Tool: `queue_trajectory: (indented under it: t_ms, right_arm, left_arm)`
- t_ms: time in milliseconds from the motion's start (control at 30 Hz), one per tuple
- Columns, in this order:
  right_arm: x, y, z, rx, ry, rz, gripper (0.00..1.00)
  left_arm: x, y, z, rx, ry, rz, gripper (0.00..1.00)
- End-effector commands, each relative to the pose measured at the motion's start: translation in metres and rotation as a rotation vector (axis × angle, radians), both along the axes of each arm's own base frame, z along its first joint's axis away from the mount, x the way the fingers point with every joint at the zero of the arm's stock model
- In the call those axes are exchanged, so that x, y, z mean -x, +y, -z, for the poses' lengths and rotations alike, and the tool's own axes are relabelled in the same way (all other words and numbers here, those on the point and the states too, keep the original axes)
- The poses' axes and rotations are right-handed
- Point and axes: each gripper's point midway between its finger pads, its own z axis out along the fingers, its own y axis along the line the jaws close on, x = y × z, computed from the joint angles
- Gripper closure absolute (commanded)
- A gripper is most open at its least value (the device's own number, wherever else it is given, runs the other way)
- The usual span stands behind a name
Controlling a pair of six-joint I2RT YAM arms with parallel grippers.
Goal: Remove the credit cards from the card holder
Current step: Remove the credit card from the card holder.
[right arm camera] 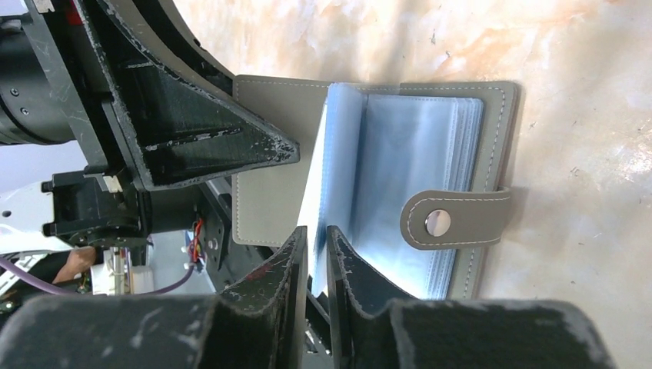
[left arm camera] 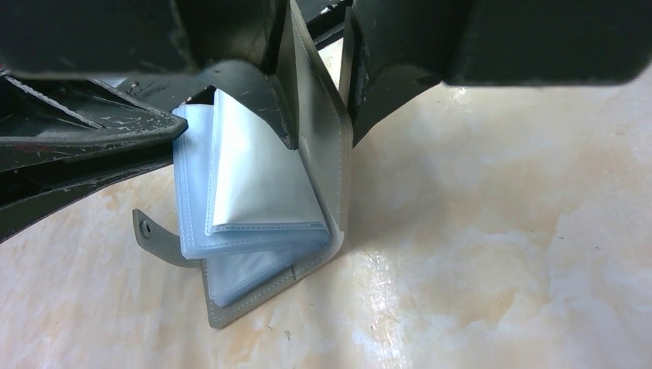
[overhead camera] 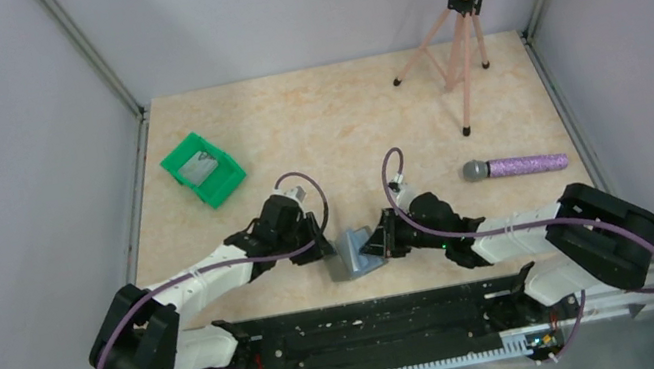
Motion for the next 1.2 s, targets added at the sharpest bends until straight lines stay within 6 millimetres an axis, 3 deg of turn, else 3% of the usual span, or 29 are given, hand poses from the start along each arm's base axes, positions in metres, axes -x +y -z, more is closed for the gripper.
queue_trajectory:
  t_ms: [0, 167, 267, 433, 500, 633, 733, 933, 1167]
  right_arm:
    - [-0.002, 0.014, -0.024, -0.072, -0.054, -0.034, 0.83]
    - [-0.001, 0.014, -0.029, -0.082, -0.061, -0.036, 0.76]
    - [-0.002, 0.012, -0.032, -0.084, -0.068, -0.027, 0.78]
    - [-0.002, -0.001, -0.036, -0.062, -0.095, 0.014, 0.93]
    - [-0.003, -0.01, -0.039, -0.037, -0.11, 0.043, 0.93]
    - [-0.006, -0.025, -0.043, 0.002, -0.136, 0.091, 0.86]
    - [-0.003, -0.031, -0.031, 0.041, -0.118, 0.095, 0.85]
    - [0.003, -0.036, -0.033, 0.065, -0.113, 0.076, 0.72]
    - [0.006, -0.053, -0.011, 0.174, -0.077, 0.103, 0.55]
  left_arm:
    - [-0.009, -0.004, -0.01, 0.028, -0.054, 0.014, 0.76]
    - [-0.004, -0.014, -0.011, 0.097, -0.06, 0.056, 1.0]
    - [0.0, -0.027, -0.015, 0.19, -0.059, 0.094, 1.0]
    - [0.001, -0.051, -0.032, 0.37, -0.063, 0.12, 1.0]
    - [0.001, -0.059, -0.037, 0.424, -0.067, 0.116, 1.0]
    - [0.001, -0.069, -0.027, 0.438, -0.029, 0.098, 1.0]
    - [0.001, -0.069, -0.02, 0.448, -0.014, 0.076, 1.0]
    - [0.0, -0.05, -0.003, 0.326, -0.026, 0.023, 1.0]
    - [0.005, -0.043, 0.001, 0.292, -0.042, 0.04, 1.0]
